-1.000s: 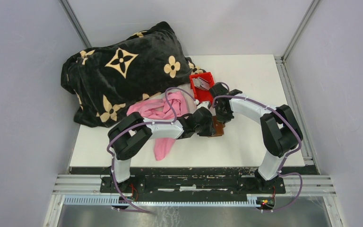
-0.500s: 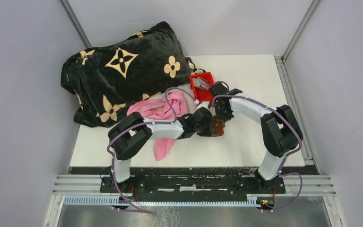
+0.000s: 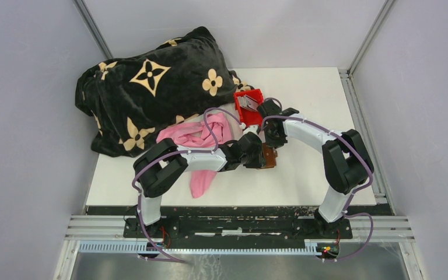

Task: Put the credit cards into the card holder
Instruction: Close the card holder at the center of the board.

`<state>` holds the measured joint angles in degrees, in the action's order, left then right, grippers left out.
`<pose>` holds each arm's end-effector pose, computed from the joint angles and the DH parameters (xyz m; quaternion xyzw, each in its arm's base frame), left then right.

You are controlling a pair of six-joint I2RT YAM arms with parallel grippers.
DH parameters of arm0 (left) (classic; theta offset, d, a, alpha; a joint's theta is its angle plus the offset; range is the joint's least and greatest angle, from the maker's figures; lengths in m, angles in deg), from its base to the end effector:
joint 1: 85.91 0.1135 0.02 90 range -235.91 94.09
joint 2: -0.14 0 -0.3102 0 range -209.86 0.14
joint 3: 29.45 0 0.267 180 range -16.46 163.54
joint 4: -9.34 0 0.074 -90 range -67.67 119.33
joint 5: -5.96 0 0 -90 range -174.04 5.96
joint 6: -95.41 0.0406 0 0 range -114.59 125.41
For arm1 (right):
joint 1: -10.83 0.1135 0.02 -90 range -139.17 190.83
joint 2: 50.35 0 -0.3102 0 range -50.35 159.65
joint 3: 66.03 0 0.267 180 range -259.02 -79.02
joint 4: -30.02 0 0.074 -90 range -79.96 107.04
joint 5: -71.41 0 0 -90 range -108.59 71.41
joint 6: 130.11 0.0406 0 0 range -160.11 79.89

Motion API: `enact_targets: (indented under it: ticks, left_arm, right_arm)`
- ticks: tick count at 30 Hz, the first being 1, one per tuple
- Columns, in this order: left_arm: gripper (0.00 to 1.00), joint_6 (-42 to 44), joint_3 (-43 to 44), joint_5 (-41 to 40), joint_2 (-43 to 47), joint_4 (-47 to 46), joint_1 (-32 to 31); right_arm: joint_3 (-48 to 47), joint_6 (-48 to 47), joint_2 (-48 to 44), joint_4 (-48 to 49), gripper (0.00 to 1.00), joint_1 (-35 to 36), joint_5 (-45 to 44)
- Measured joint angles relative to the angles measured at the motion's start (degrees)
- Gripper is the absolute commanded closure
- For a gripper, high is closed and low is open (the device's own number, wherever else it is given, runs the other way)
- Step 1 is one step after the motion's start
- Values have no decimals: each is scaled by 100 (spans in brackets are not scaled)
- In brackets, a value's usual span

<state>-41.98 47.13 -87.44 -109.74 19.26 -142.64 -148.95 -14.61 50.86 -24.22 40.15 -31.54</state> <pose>0.2391 -0.3600 0.1802 0.0630 0.9153 -0.2962 0.2654 0.3252 0.1722 0.2257 -0.0156 0.9821 -0.0295 0.1853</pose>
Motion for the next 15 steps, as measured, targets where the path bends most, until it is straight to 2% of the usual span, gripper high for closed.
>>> enact_targets:
  ticks: [7,15]
  left_arm:
    - [68,-2,0,2,0,-2,0]
    - [68,-2,0,2,0,-2,2]
  right_arm:
    - [0,2,0,-7,74,66,2]
    - [22,7,0,-20,75,105,-2]
